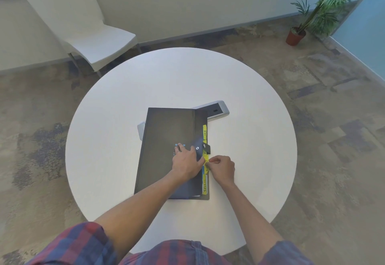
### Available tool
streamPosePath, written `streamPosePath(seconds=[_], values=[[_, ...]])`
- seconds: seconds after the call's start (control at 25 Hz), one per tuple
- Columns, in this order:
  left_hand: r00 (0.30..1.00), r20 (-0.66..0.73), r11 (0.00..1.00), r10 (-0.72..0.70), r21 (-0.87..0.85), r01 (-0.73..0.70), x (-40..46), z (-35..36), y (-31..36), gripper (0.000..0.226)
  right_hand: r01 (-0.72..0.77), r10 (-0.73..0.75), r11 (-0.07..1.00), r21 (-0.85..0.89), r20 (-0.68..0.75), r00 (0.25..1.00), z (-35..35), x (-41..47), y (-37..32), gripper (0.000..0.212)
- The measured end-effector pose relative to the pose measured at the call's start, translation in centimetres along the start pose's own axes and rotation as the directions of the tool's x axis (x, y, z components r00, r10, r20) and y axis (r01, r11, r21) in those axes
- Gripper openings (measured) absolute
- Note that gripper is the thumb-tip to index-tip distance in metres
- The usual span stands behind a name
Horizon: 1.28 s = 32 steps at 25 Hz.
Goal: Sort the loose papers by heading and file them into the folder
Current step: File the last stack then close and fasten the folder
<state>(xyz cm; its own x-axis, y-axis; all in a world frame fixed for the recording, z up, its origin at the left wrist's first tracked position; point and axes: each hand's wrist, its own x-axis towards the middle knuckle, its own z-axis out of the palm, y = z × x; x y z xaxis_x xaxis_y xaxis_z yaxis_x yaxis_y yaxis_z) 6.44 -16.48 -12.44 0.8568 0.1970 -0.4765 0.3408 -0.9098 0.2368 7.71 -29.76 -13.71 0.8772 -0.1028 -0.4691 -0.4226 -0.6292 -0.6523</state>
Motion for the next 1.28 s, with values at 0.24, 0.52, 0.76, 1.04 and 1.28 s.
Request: streamPosePath(seconds=[0.24, 0.52, 0.76, 1.04, 1.28], values=[[1.0, -0.001, 1.0, -0.012, 0.018, 0.012, -0.2, 0.1, 0.3, 0.071, -0.046, 0.042, 0.984, -0.171, -0.024, 0.999, 0.3, -0.6, -0.1, 0.018], [1.0, 0.002, 0.999, -0.024, 0.033, 0.024, -0.2, 0.2, 0.8, 0.075, -0.057, 0.067, 0.995, -0.085, 0.125, 0.99, 0.0, -0.1, 0.8, 0.028], [0.999, -0.009, 0.999, -0.034, 0.034, 0.035, -0.3, 0.2, 1.1, 0.08, -0.059, 0.063, 0.998, -0.025, 0.209, 0.976, -0.4, 0.2, 1.0, 0.025], [0.997, -0.037, 0.996, -0.064, 0.062, 0.066, 0.1, 0.6, 1.6, 0.083, -0.004, 0.018, 0.938, -0.348, 0.039, 0.999, 0.3, -0.3, 0.3, 0.02], [0.995, -0.082, 0.992, -0.061, 0.106, 0.07, -0.2, 0.8, 1.7, 0.081, 0.302, -0.315, 0.905, -0.3, 0.006, 0.949, 0.5, -1.0, 2.9, 0.016]])
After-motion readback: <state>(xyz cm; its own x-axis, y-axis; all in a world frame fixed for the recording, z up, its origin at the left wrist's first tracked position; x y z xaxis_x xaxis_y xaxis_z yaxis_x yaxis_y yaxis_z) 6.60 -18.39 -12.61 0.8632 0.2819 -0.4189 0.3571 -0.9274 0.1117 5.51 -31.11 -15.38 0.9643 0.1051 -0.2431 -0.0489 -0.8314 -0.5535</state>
